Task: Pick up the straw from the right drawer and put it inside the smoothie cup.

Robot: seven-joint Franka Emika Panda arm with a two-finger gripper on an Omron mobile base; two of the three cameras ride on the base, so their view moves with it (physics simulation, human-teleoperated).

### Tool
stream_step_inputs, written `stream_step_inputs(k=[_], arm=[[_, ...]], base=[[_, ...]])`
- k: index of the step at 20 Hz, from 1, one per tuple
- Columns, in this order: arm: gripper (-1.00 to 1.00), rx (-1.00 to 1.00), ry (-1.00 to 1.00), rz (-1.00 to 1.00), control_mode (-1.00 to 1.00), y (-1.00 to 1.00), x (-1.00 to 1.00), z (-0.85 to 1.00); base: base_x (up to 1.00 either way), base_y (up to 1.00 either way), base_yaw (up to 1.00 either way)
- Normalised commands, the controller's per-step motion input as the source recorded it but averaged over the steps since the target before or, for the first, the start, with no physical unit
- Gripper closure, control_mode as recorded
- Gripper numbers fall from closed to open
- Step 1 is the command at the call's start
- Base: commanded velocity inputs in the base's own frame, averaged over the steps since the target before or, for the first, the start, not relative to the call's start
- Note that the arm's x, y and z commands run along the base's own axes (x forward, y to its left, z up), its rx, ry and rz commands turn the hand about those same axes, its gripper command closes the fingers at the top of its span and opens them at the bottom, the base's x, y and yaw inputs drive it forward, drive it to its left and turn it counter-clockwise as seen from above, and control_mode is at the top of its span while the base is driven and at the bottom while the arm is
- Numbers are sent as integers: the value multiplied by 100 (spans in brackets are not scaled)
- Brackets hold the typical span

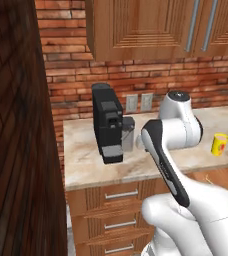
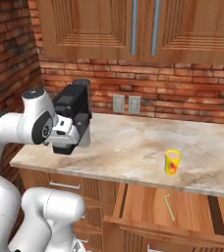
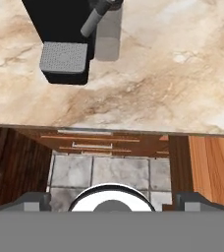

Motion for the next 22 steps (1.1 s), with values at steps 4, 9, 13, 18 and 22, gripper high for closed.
stream_step_inputs(k=[4,9,13,18,22], arm=[[-100,0,0,0,100,0,0,0],[-100,0,0,0,100,0,0,0],[-100,0,0,0,100,0,0,0],[-100,0,0,0,100,0,0,0],[-100,0,0,0,100,0,0,0]], base=[[-90,0,0],[-88,-5,0],[-17,-55,-1],[0,-80,-4],[0,-77,-4]])
